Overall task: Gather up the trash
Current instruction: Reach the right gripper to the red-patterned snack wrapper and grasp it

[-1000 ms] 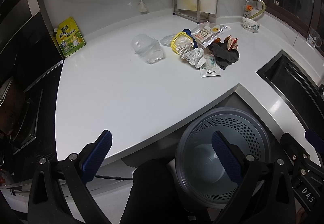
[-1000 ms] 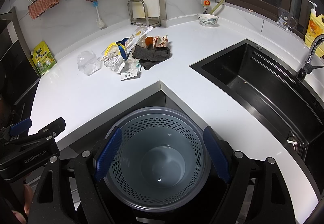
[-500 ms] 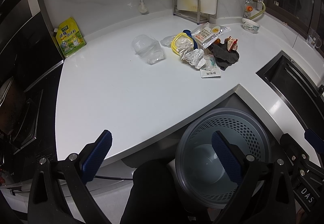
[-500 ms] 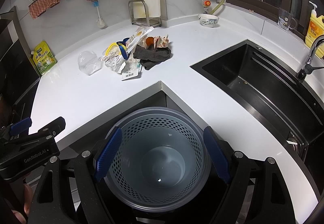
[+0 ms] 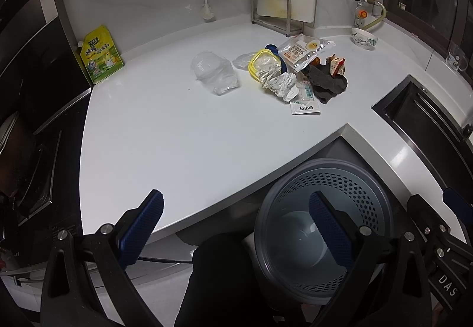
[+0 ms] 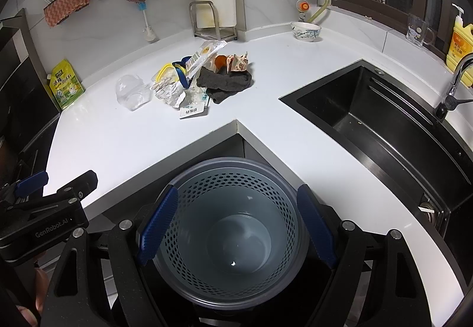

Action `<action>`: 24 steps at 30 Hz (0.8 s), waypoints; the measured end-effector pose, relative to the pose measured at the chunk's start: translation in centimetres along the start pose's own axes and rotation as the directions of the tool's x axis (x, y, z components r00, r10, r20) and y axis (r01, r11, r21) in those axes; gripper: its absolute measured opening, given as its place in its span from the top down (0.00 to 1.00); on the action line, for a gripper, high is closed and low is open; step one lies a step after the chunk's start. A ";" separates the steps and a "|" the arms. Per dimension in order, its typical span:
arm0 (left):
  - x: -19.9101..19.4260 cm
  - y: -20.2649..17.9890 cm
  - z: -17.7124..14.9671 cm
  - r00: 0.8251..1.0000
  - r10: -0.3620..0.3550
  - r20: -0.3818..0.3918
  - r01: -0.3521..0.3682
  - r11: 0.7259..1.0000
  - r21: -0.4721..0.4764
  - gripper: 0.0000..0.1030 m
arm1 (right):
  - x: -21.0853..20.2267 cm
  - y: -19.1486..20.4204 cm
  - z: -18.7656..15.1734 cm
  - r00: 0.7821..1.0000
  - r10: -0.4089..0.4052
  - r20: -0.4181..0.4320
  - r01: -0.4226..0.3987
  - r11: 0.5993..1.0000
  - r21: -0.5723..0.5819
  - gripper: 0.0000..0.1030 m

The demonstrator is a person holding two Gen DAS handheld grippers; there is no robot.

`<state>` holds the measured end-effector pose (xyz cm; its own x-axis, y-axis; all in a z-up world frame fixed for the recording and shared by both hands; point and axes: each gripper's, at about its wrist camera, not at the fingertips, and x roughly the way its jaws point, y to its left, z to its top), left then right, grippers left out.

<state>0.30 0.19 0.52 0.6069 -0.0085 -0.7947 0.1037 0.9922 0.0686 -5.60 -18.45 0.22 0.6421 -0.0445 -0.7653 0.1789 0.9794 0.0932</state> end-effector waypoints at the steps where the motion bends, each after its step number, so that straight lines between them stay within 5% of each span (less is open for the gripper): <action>1: 0.0 0.0 0.0 1.000 0.000 0.000 0.000 1.000 0.000 0.06 | 0.0 0.0 0.0 1.000 0.000 0.000 0.000 1.000 0.000 0.24; 13: 0.5 0.5 0.0 1.000 0.007 0.010 -0.007 1.000 -0.027 0.06 | 0.6 0.1 0.0 1.000 0.025 0.007 -0.024 1.000 -0.012 0.24; 24: 5.5 1.1 3.3 0.996 0.051 0.077 -0.047 0.998 -0.047 0.06 | 6.5 -1.5 3.2 0.998 0.056 0.036 -0.055 0.998 -0.043 0.24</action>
<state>6.35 0.82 -1.85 0.6703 0.0322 -0.7414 0.0382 0.9962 0.0778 0.74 -20.88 -2.86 0.6777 0.0036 -0.7354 0.1117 0.9879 0.1077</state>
